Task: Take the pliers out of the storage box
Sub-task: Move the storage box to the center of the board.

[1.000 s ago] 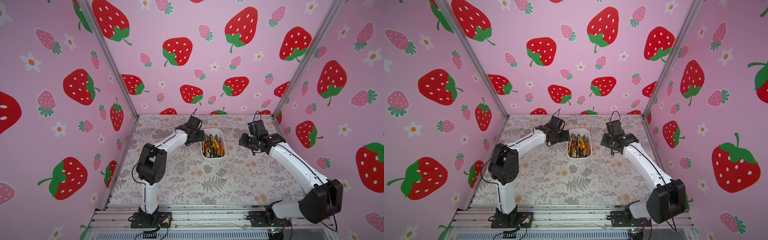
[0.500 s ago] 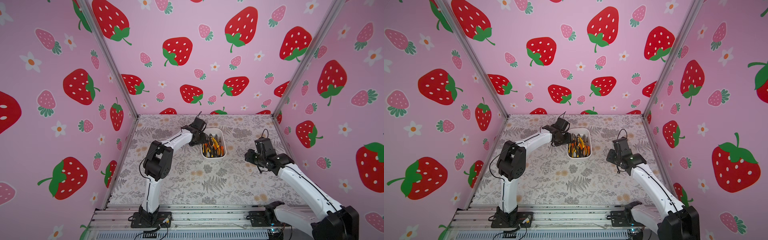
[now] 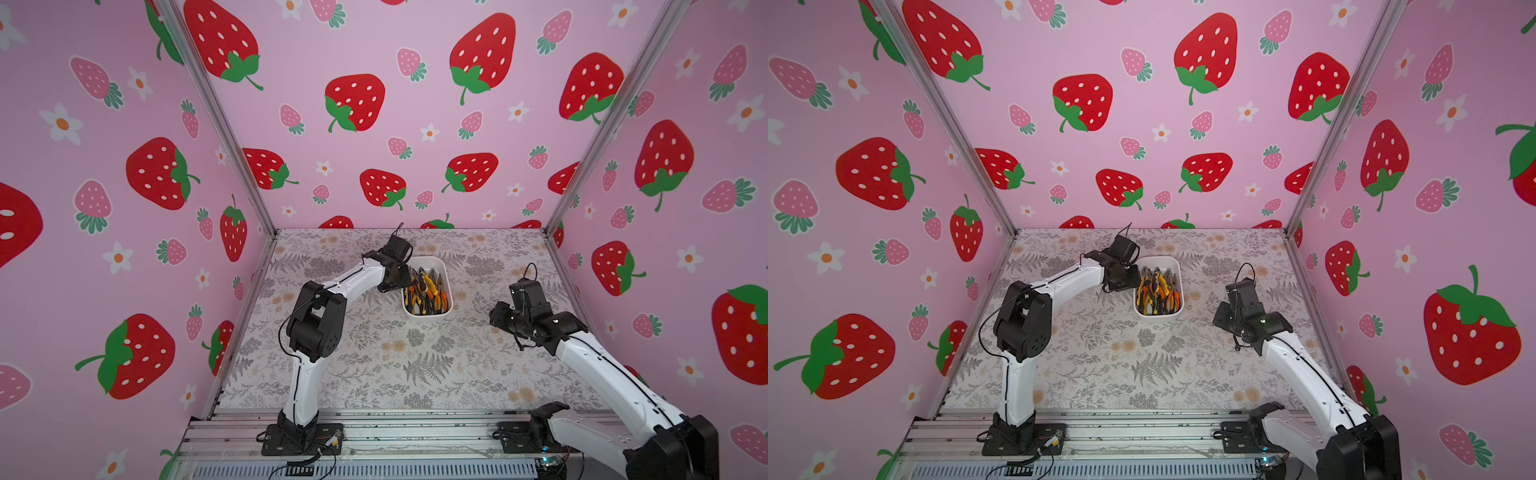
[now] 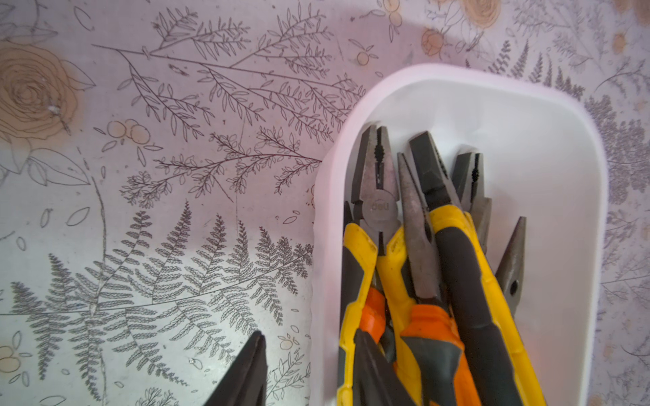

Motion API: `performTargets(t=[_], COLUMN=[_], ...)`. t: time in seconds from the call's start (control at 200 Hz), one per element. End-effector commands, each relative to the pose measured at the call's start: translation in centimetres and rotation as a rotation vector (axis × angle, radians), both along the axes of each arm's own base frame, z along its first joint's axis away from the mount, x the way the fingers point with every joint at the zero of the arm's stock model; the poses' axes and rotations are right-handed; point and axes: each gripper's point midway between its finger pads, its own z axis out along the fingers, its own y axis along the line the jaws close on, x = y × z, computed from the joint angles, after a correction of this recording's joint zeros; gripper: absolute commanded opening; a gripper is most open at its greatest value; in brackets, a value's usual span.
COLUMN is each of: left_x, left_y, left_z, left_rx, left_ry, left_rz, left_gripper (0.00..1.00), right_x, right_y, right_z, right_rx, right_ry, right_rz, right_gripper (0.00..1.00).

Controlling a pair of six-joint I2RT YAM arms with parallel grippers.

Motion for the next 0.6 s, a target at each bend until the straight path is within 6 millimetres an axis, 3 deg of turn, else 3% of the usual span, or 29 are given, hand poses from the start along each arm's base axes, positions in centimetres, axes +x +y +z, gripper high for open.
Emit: performTargets(t=[0.0, 0.315, 0.595], left_x=[0.01, -0.06, 0.01], left_y=[-0.28, -0.55, -0.43], left_z=[-0.79, -1.67, -1.08], left_rx=[0.006, -0.009, 0.001], left_ry=[0.026, 0.044, 0.033], left_rz=[-0.012, -0.006, -0.017], left_gripper=[0.37, 0.23, 0.12], right_x=[-0.09, -0.32, -0.3], right_y=[0.03, -0.02, -0.02], right_z=[-0.1, -0.82, -1.06], right_rx=[0.014, 0.014, 0.016], right_ry=[-0.004, 0.011, 0.013], right_rz=[-0.008, -0.011, -0.015], right_gripper=[0.47, 0.47, 0.46])
